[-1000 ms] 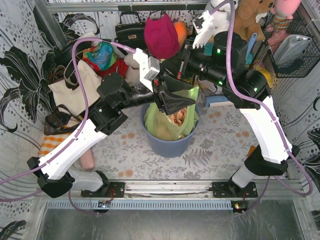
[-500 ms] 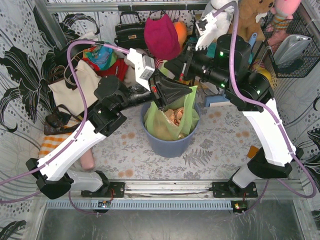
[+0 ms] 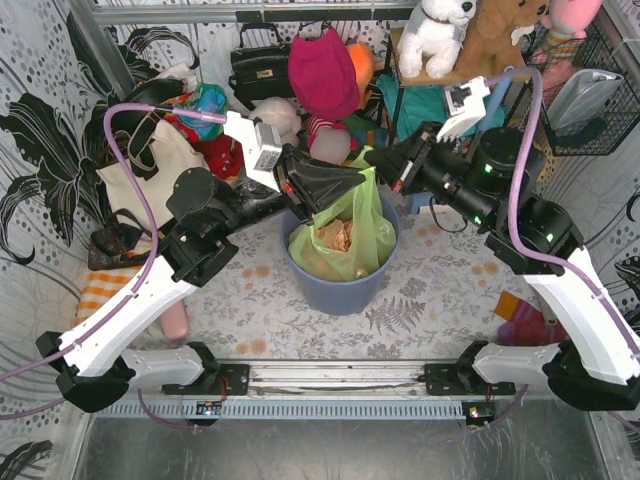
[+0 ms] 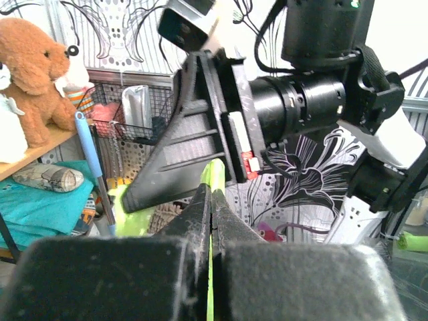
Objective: Tie the trash bag
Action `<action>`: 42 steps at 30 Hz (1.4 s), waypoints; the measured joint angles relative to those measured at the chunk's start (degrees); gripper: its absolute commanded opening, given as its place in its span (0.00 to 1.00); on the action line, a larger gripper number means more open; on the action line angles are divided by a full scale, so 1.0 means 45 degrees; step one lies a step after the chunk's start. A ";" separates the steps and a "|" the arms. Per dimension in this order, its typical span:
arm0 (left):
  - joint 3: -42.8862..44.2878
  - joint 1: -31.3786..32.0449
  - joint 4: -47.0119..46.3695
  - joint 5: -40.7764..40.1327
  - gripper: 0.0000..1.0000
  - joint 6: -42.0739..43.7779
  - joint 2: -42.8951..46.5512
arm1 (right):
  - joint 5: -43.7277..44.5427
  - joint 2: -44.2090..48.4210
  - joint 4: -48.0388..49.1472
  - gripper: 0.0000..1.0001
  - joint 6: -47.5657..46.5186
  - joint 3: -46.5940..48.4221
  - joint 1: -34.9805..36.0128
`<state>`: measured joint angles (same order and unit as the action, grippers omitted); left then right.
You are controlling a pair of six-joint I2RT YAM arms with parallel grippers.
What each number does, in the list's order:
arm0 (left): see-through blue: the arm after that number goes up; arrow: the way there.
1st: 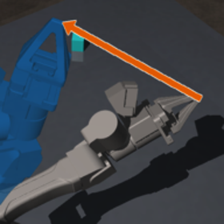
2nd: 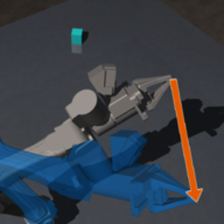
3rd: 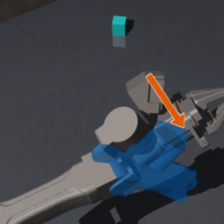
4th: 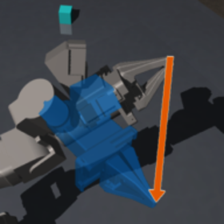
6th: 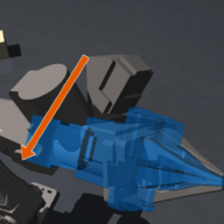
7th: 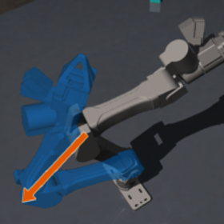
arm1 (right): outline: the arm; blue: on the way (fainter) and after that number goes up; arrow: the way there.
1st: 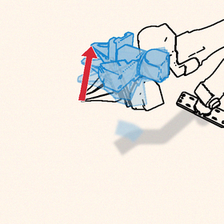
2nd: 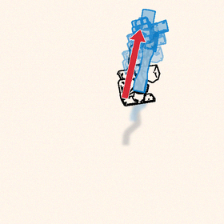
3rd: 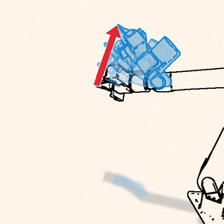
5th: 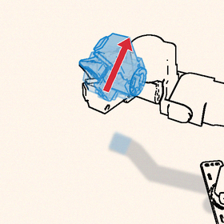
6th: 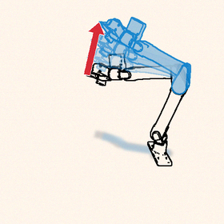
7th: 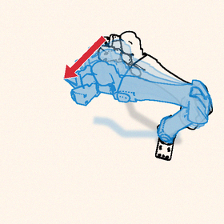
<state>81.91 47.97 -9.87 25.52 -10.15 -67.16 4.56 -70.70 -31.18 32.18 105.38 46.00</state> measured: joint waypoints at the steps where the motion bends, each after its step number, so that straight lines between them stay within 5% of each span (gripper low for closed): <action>1: -0.0029 0.0000 0.0000 -0.0102 0.00 0.0039 0.0049 | -0.0005 0.0335 0.0364 0.00 0.0126 -0.0520 0.0000; 15: -0.0471 0.0000 0.0078 -0.2123 0.00 0.0471 0.0544 | -0.1569 0.2963 0.4692 0.00 0.1336 -0.5537 0.0000; 42: -0.0661 0.0000 0.0826 -0.4687 0.00 0.0602 0.0797 | -0.4095 0.3847 0.6606 0.00 0.2331 -0.7436 0.0568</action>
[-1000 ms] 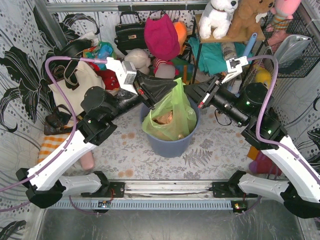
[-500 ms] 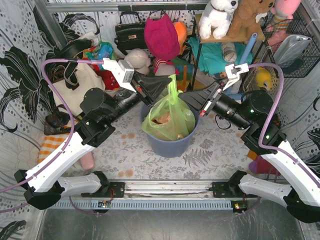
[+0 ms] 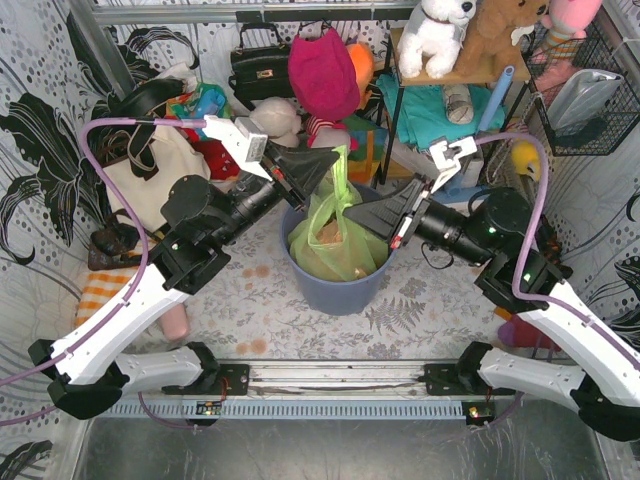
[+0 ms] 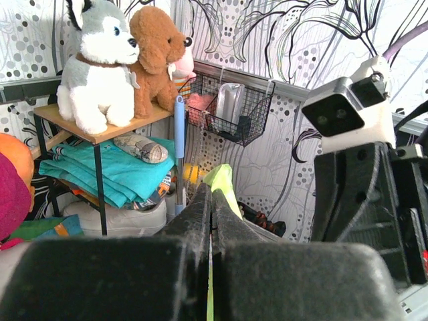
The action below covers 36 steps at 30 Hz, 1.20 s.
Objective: Tie the trash bag
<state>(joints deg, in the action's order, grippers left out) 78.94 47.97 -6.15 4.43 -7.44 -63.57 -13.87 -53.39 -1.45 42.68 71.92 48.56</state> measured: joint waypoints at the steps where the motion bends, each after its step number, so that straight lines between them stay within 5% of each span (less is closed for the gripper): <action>1: 0.0000 0.0000 0.0000 0.0005 0.00 0.0000 -0.0005 | 0.0151 -0.0034 -0.0034 0.00 0.0000 0.0000 0.0291; 11: 0.0000 0.0000 0.0044 0.0010 0.00 -0.0005 -0.0112 | 0.3429 -0.0860 -0.1345 0.00 -0.0107 0.0117 0.3133; 36: 0.0005 0.0000 0.0102 0.1807 0.00 -0.0010 -0.0121 | 1.1069 -0.2696 -0.4454 0.00 0.0049 0.1758 0.5319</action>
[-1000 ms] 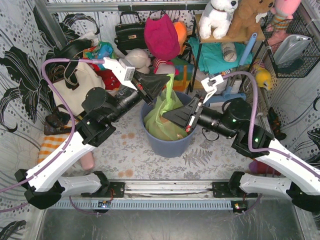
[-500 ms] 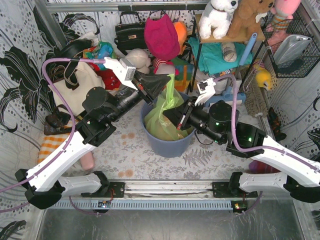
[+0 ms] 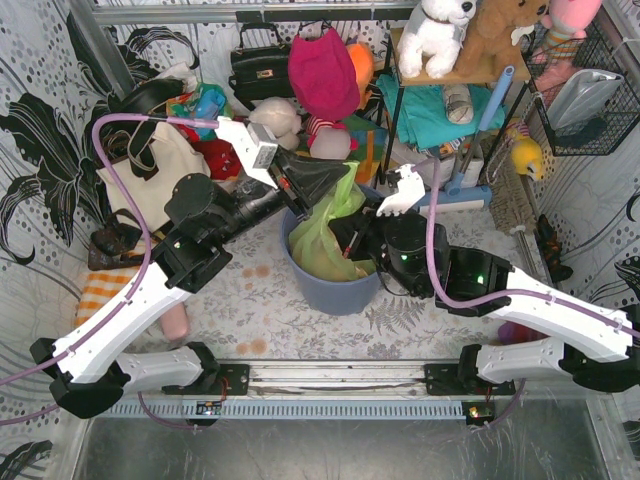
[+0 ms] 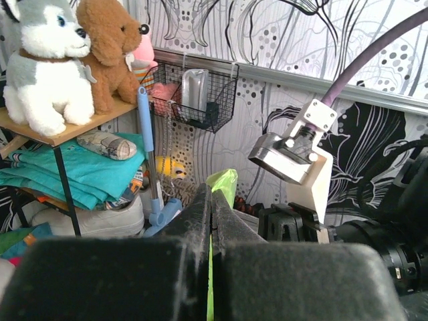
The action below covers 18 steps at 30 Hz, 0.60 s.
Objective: Tie the trash bag
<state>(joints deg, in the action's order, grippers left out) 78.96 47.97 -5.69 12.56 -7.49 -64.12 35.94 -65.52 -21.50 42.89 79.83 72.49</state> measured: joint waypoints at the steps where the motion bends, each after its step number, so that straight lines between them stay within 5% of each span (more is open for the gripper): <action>1: 0.0000 0.0000 0.0000 0.0102 0.00 0.0000 0.0000 | 0.0180 0.0000 -0.0053 0.00 0.0019 -0.0005 0.0039; 4: -0.0005 0.0000 0.0005 0.0602 0.08 0.0005 0.0005 | 0.0714 0.0078 0.0044 0.00 0.0049 -0.0180 0.0117; 14: -0.0826 0.0000 0.0151 0.0631 0.67 0.0117 0.0763 | 0.1841 0.0267 0.1389 0.00 0.0034 -0.1642 0.0141; 18: -0.1292 0.0000 0.0301 -0.0539 0.69 0.0165 0.1574 | 0.2040 0.0291 0.1647 0.00 0.0039 -0.1700 0.0141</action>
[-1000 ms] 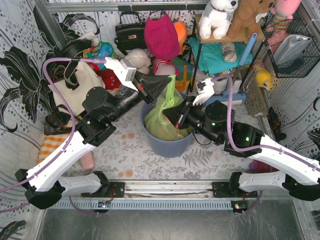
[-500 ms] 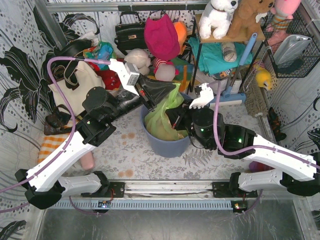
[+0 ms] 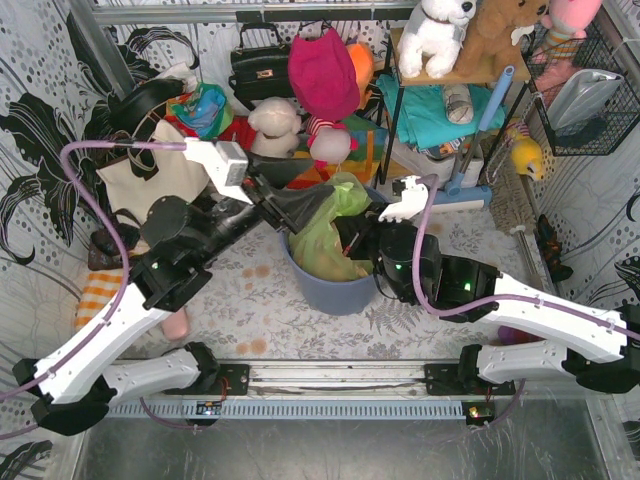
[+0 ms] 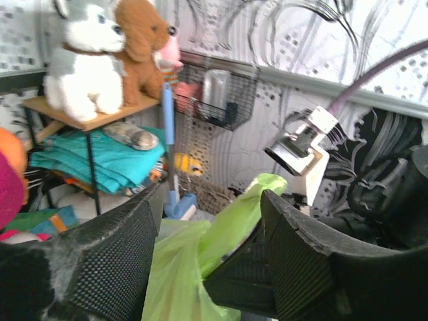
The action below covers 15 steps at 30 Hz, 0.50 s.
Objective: Tie the trash bag
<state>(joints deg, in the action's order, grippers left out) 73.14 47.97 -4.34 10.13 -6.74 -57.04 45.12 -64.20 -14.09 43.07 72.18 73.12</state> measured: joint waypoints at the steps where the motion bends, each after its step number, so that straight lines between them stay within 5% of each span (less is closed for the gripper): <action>1: -0.0073 0.0000 0.0034 -0.0471 0.69 -0.0019 0.0209 | 0.0034 0.0024 0.0039 0.00 0.0005 0.0000 0.0000; 9: -0.0151 -0.0369 0.1137 -0.4279 0.70 -0.1515 0.0782 | 0.0034 0.0049 0.0087 0.00 0.0015 0.0000 0.0000; 15: -0.0525 -0.2535 0.1909 -0.2535 0.73 -0.4444 -0.0243 | 0.0029 0.0049 0.0083 0.00 0.0155 0.0000 0.0000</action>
<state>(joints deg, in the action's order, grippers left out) 70.78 36.56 4.25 -1.28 -26.74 -58.13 45.25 -63.99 -13.72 43.77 72.18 73.12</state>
